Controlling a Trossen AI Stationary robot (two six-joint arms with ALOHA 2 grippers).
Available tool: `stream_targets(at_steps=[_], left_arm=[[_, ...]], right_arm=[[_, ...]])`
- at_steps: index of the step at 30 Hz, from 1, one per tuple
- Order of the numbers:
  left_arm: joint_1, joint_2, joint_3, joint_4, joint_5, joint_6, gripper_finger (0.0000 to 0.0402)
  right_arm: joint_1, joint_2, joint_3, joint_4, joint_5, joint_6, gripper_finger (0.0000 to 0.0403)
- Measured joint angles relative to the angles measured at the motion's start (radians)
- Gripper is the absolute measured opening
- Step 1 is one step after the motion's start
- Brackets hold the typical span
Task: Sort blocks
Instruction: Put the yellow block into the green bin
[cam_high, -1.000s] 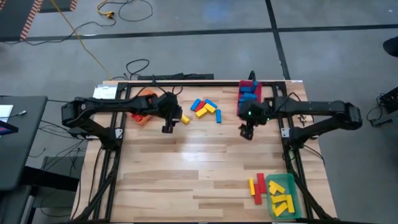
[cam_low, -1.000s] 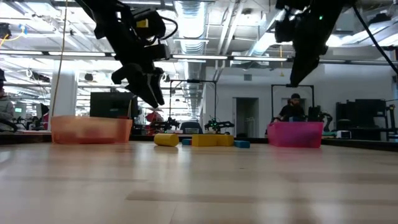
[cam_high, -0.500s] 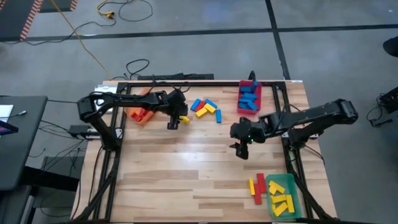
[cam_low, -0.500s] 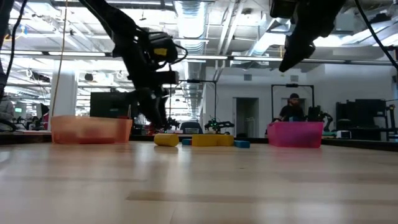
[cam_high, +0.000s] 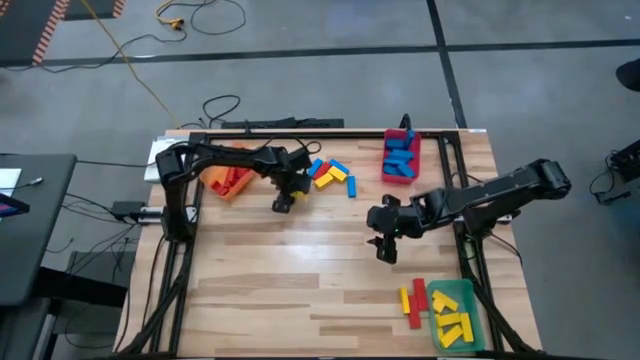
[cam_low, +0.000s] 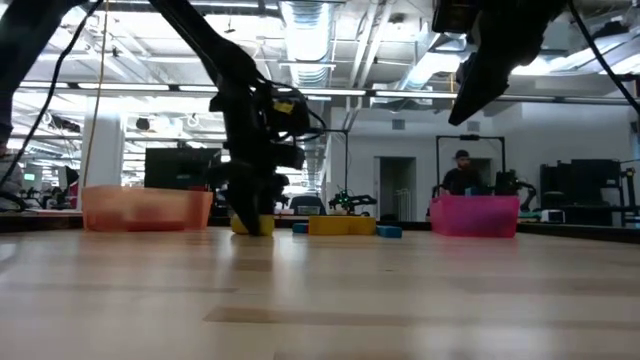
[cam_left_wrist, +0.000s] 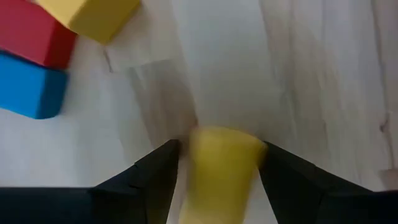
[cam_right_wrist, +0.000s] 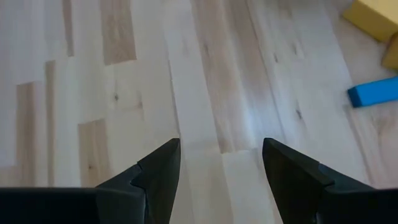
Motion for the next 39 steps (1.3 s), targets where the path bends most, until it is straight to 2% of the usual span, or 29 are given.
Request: stream_targets(at_steps=[6, 13, 19, 23, 27, 34, 39], left_arm=[[-0.001, 0.042, 0.035, -0.034, -0.006, -0.011, 0.0204], [-0.02, 0.005, 0.029, -0.036, -0.001, -0.024, 0.0125], [-0.058, -0.02, 0.028, -0.025, 0.017, -0.059, 0.0125], [-0.101, -0.029, 0.028, 0.025, 0.058, -0.097, 0.0125], [-0.153, -0.058, 0.028, 0.151, 0.147, -0.143, 0.0125], [-0.256, -0.094, 0.029, 0.562, 0.37, -0.284, 0.0126], [-0.338, -0.091, 0.029, 0.902, 0.408, -0.358, 0.0127]], right_arm=[[0.035, 0.001, 0.0, 0.015, 0.0, 0.018, 0.0242], [0.087, 0.001, 0.0, 0.069, 0.055, 0.032, 0.0242], [0.156, 0.001, 0.0, 0.098, 0.118, 0.09, 0.0242], [0.235, 0.001, 0.0, 0.097, 0.214, 0.18, 0.0242], [0.334, 0.028, 0.0, 0.093, 0.331, 0.264, 0.024], [0.492, 0.14, -0.001, 0.075, 0.47, 0.424, 0.0221], [0.58, 0.221, -0.001, 0.07, 0.609, 0.543, 0.0211]])
